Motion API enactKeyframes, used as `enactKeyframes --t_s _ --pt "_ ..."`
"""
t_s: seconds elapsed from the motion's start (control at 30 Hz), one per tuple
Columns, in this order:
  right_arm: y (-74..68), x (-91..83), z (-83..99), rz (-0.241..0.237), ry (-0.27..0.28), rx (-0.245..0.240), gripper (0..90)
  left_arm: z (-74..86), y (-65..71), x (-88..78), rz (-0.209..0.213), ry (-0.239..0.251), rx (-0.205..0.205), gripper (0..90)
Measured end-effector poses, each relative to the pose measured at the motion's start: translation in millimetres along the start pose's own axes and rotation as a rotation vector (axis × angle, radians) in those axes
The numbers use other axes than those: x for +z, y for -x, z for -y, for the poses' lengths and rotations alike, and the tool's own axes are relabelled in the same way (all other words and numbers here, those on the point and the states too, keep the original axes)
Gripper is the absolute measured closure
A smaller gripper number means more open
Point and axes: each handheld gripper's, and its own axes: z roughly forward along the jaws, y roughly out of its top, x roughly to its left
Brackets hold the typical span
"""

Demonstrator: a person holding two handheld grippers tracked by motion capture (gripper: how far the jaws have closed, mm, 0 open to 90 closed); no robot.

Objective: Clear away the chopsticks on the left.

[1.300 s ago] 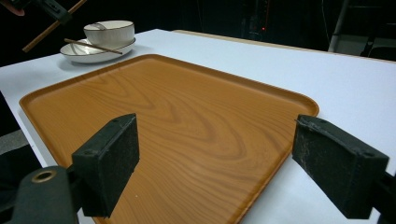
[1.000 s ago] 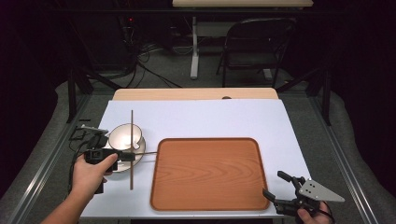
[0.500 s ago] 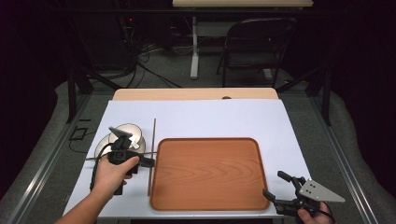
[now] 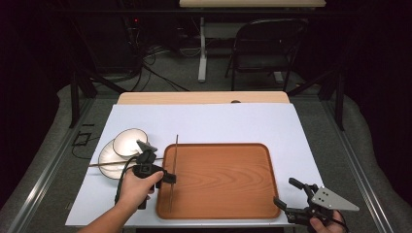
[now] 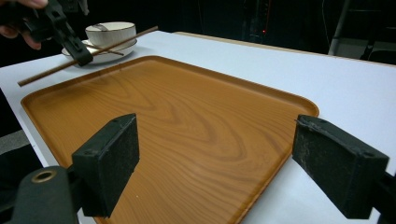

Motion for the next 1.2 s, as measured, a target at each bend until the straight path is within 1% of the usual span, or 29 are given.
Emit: enactKeyframes --t_s 0.03,0.07,0.13,0.23,0.3,0.37,0.4,0.43,0.47,0.53,0.57,0.63,0.67,0.73,0.77,0.8,0.83,0.9,1.03,1.1,1.13,1.17,1.2 --pt "-0.1 -0.2 0.1 0.0 0.0 0.001 14.3 0.6 -0.7 2.2 -0.007 0.0 -0.01 83.7" --pt "-0.1 -0.3 0.1 0.0 0.001 0.001 14.3 1.9 -4.1 5.2 -0.02 -0.013 -0.008 83.7" --pt "-0.1 -0.2 0.1 -0.001 0.002 0.001 14.3 3.3 -7.0 7.9 -0.035 -0.008 -0.023 83.6" --pt "-0.1 -0.2 0.0 -0.001 0.001 0.001 14.3 4.1 -10.9 9.2 -0.041 -0.019 -0.031 83.6" --pt "-0.2 0.0 -0.1 -0.002 0.001 -0.001 14.3 5.9 -16.8 13.9 -0.05 -0.008 -0.058 83.6" --pt "-0.3 0.1 -0.1 -0.002 0.001 -0.001 14.3 6.0 -19.9 14.1 -0.057 -0.024 -0.064 83.6" --pt "-0.2 0.1 -0.1 -0.002 0.002 -0.003 14.3 6.3 -20.3 14.6 -0.063 -0.019 -0.064 83.6" --pt "-0.2 0.0 -0.1 -0.002 0.002 -0.003 14.3 6.6 -20.4 15.3 -0.066 -0.01 -0.073 83.5" --pt "-0.3 -0.1 -0.1 -0.001 0.002 -0.002 14.3 6.0 -21.9 13.8 -0.054 -0.025 -0.072 83.5" --pt "-0.1 0.1 -0.1 -0.001 0.001 0.0 14.3 6.0 -22.1 13.4 -0.059 -0.025 -0.071 83.3" --pt "-0.1 0.1 -0.1 -0.001 0.001 0.0 14.3 6.9 -21.5 15.7 -0.076 0.005 -0.077 83.2" --pt "-0.2 0.0 -0.1 -0.001 0.002 -0.002 14.3 6.8 -22.2 17.3 -0.095 0.015 -0.082 82.7" --pt "-0.2 -0.1 0.0 -0.002 0.003 -0.002 14.3 6.5 -23.0 17.9 -0.098 0.008 -0.083 82.0" --pt "-0.2 -0.1 -0.1 -0.002 0.003 -0.001 14.3 6.5 -24.2 19.3 -0.086 0.015 -0.089 82.0" --pt "-0.2 -0.1 0.0 -0.002 0.003 -0.002 14.3 5.9 -22.9 18.5 -0.111 0.006 -0.081 82.2" --pt "-0.4 0.0 0.0 -0.003 0.006 -0.001 14.3 5.6 -23.9 17.9 -0.088 -0.003 -0.076 82.2" --pt "-0.4 -0.1 0.1 -0.002 0.006 0.0 14.3 6.1 -23.5 18.6 -0.096 0.007 -0.073 81.8" --pt "-0.4 -0.1 0.1 -0.002 0.006 0.001 14.3 6.4 -23.3 18.3 -0.099 0.006 -0.071 81.8" --pt "-0.5 -0.1 0.1 -0.003 0.006 0.002 14.3 6.9 -22.6 18.4 -0.097 0.022 -0.076 80.7" --pt "-0.5 -0.2 0.1 -0.002 0.005 0.003 14.3 7.2 -22.3 17.0 -0.094 0.023 -0.071 79.9" --pt "-0.5 -0.1 0.0 -0.002 0.005 0.003 14.3 7.8 -20.9 14.2 -0.082 0.021 -0.062 79.1" --pt "-0.4 -0.1 0.0 -0.002 0.006 0.001 14.3 8.2 -20.3 13.3 -0.085 0.028 -0.053 78.6" --pt "-0.4 -0.1 0.1 -0.002 0.007 0.0 14.3 8.3 -18.6 11.6 -0.083 0.035 -0.056 78.4"
